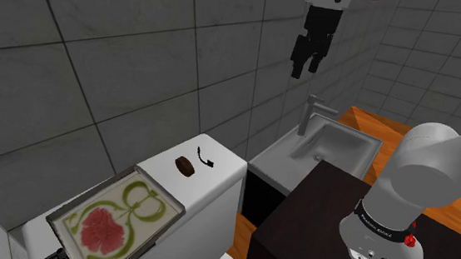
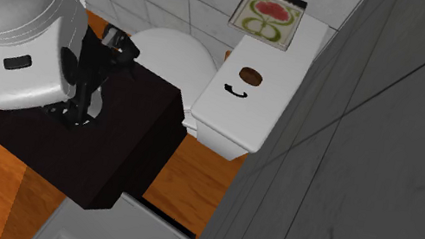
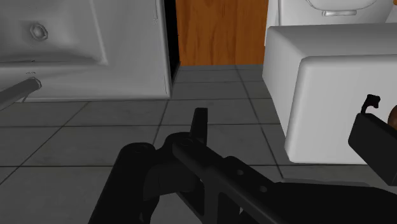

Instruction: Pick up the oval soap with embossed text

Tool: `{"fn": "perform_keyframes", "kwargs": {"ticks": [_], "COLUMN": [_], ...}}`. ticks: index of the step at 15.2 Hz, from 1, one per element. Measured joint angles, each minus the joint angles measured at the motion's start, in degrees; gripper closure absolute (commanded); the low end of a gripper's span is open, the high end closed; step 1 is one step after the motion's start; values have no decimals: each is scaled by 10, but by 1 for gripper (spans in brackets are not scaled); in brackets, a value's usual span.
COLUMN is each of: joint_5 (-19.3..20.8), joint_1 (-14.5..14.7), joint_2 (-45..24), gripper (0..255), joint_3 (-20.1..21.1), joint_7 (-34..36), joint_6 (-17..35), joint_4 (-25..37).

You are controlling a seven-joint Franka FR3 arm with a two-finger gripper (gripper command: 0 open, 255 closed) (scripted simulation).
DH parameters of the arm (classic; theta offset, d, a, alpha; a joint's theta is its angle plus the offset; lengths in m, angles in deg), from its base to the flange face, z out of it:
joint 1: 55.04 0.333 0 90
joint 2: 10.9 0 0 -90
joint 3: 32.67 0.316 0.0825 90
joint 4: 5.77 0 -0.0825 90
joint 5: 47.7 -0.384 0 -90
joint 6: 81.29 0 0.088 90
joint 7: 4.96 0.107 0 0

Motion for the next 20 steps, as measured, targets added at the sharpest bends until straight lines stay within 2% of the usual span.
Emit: {"fn": "perform_keyframes", "kwargs": {"ticks": [4, 8, 14, 17, 20], "joint_5": [-11, -26, -39, -37, -23], "joint_1": [9, 24, 41, 45, 45], "joint_2": [-9, -36, -112, -147, -204], "gripper": [0, 0, 0, 0, 0], "joint_3": [25, 71, 147, 180, 220], "joint_7": [23, 63, 131, 163, 205], "joint_6": [27, 86, 178, 225, 265], "joint_4": [-12, -34, -36, -41, -19]}}
